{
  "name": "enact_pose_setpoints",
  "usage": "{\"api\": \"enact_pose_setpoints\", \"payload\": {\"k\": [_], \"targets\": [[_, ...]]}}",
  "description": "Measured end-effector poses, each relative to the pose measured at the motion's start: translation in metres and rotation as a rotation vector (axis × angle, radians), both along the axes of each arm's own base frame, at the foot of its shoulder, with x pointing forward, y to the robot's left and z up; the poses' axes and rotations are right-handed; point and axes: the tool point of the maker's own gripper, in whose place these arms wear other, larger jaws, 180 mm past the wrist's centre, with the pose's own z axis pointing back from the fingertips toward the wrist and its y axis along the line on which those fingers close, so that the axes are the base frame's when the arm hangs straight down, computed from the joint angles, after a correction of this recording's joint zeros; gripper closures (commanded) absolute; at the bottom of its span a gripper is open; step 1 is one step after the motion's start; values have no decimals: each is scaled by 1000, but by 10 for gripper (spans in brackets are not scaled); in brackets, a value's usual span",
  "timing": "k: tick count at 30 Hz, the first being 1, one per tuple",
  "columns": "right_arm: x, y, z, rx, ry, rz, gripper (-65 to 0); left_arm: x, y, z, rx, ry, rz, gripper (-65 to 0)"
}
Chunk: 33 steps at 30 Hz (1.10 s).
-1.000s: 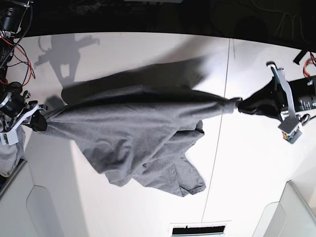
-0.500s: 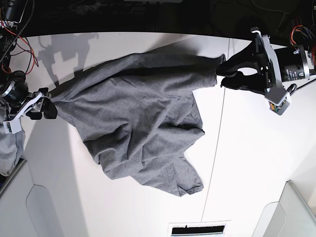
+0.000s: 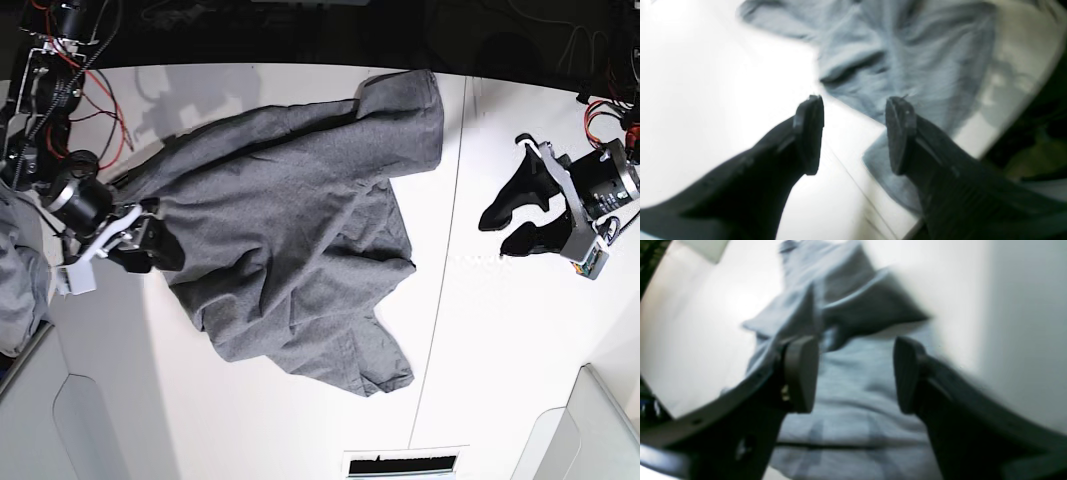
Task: Layout the t-shirt on the table in an organized manner, then fold the t-shirt properly
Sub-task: 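Stretch the shirt taut between grippers, then release the left gripper, then grasp the shirt body again with the left gripper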
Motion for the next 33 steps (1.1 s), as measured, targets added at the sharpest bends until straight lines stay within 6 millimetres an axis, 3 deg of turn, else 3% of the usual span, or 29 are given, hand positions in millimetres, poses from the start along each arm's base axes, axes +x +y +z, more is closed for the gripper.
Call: {"api": "enact_pose_setpoints", "payload": {"k": [2, 6, 13, 16, 19, 21, 25, 27, 30, 33], "targets": [[0, 27, -9, -35, -4, 49, -288, 14, 8, -24, 35, 42, 42, -318], [-6, 61, -39, -86, 38, 117, 0, 47, -4, -61, 36, 102, 92, -318], [-34, 87, -86, -128, 159, 218, 0, 84, -32, -109, 62, 183, 93, -318], [-43, 85, -96, -152, 216, 240, 0, 94, -51, -123, 100, 175, 57, -318], [-45, 71, -100, -183, 233, 236, 0, 96, -64, -139, 179, 158, 12, -318], [-47, 64, -102, -198, 240, 235, 0, 98, -56, -151, 267, 131, 54, -318], [-56, 63, -108, -198, 261, 236, 0, 110, -42, -151, 374, 52, 145, -308], [-58, 65, -108, -191, 264, 237, 0, 114, -36, -149, 401, 24, 169, -231], [-59, 65, -109, -190, 266, 237, 0, 112, -38, -151, 399, 25, 166, -19], [-63, 63, -112, -196, 271, 235, 0, 111, -47, -153, 401, 25, 125, 0]]}}
